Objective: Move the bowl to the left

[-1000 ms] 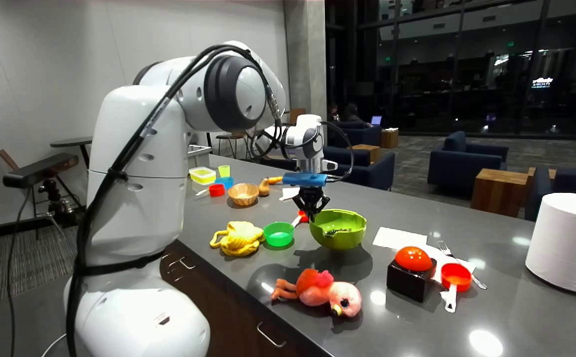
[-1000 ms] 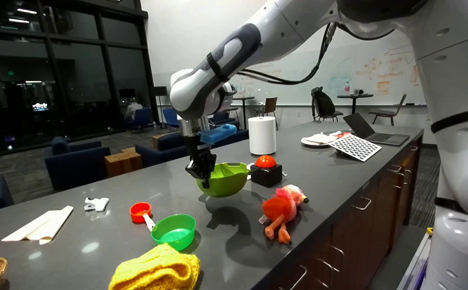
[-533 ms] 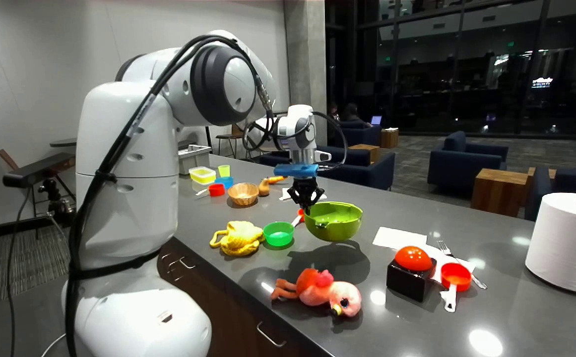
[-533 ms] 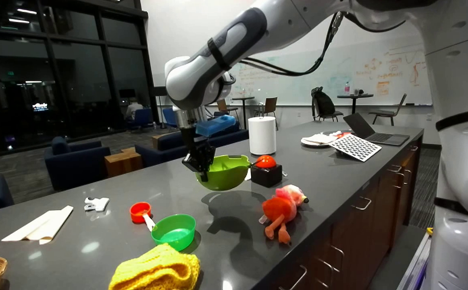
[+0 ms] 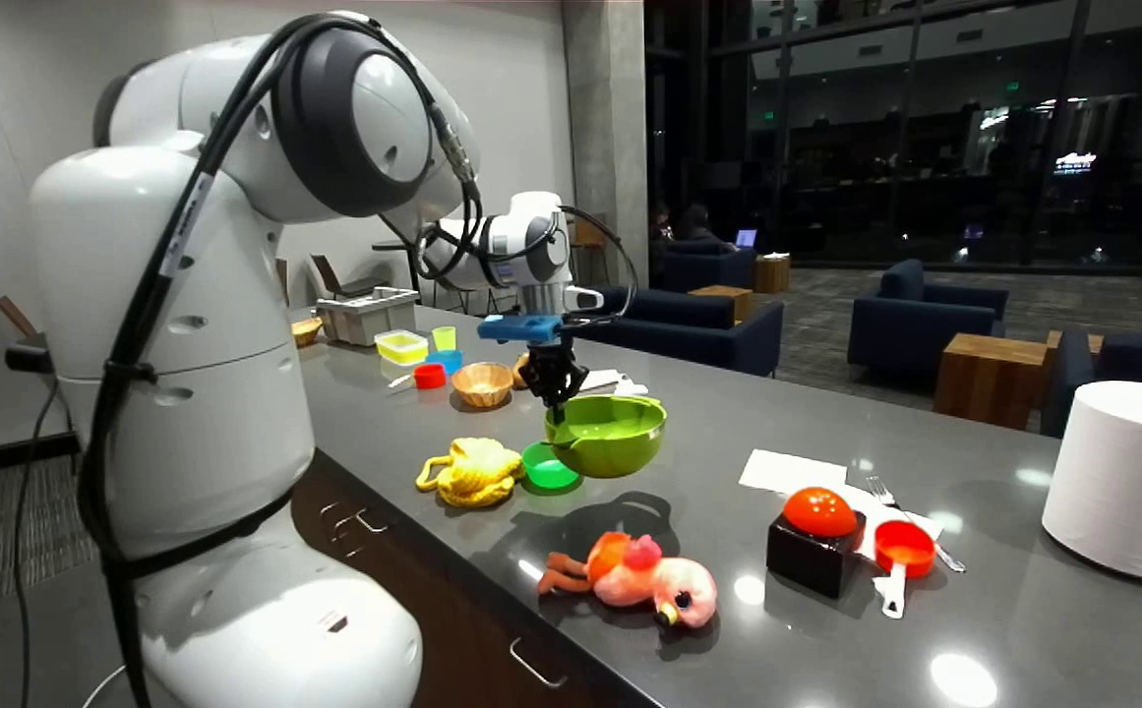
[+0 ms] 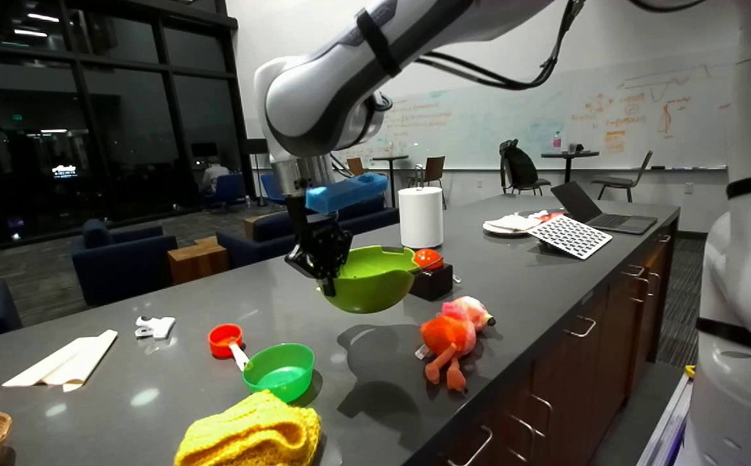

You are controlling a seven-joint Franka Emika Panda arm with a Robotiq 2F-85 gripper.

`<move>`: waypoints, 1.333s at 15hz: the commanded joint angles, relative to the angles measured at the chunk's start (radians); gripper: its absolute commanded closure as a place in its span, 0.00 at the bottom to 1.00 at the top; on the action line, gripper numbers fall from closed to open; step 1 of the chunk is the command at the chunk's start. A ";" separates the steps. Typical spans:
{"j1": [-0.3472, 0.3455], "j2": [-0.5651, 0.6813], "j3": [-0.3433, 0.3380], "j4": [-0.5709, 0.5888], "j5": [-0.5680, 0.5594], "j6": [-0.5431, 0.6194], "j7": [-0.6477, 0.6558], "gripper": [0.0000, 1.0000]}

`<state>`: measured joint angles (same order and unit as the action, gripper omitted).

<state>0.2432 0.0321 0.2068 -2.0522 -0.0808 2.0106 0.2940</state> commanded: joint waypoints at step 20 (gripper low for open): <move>0.049 -0.092 0.095 -0.357 0.232 0.301 -0.068 0.99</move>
<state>0.2801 -0.0589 0.2970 -2.4021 0.1199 2.2948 0.2578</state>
